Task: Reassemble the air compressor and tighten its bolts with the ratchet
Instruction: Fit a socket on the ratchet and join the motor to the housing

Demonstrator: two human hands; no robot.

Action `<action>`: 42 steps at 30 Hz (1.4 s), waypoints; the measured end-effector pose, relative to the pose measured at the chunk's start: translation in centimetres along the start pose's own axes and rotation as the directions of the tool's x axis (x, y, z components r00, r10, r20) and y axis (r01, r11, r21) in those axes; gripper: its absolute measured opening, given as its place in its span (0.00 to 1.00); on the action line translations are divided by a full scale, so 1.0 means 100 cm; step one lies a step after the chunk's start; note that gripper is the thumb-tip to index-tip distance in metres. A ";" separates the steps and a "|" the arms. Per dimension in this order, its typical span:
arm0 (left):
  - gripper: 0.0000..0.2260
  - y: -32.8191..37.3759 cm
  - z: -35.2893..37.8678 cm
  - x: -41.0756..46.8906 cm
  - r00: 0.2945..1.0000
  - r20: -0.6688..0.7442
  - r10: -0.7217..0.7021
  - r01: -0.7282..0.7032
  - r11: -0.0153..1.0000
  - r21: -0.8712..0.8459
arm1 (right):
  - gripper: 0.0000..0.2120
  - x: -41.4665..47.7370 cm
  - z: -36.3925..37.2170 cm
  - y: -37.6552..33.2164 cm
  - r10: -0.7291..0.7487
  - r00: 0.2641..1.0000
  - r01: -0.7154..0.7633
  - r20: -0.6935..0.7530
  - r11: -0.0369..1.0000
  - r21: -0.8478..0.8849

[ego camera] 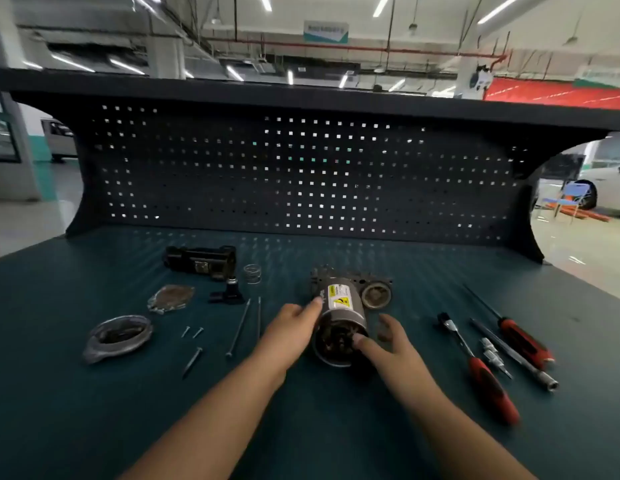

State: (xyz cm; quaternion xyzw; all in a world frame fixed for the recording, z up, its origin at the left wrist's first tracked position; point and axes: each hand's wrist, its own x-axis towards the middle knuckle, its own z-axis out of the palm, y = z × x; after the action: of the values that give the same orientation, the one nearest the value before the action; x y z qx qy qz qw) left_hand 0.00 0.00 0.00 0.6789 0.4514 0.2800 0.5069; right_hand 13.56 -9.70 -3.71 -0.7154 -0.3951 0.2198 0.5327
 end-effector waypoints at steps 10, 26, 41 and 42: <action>0.21 -0.007 0.027 0.042 0.972 0.188 -0.142 0.202 0.912 -0.356 | 0.42 0.017 0.008 -0.001 -0.088 0.961 0.028 0.261 0.974 0.224; 0.20 -0.019 -0.045 0.008 0.994 0.052 -0.097 0.096 0.995 0.034 | 0.38 -0.008 0.029 -0.008 -0.109 0.920 0.097 0.375 0.994 0.051; 0.10 -0.003 -0.064 0.215 0.968 -0.112 0.223 0.087 0.120 0.989 | 0.20 0.005 0.021 -0.018 -0.213 0.937 0.301 0.277 0.894 -0.331; 0.09 -0.007 -0.063 0.217 0.963 -0.110 0.247 0.086 0.105 0.991 | 0.20 0.006 0.022 -0.017 -0.205 0.936 0.294 0.285 0.902 -0.317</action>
State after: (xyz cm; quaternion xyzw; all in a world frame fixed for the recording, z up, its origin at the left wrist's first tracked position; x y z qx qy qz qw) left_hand 3.93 22.29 -0.24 0.8251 0.5436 0.0166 -0.1530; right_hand 11.77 -7.76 -2.79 -0.7101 -0.5796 0.1610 0.3660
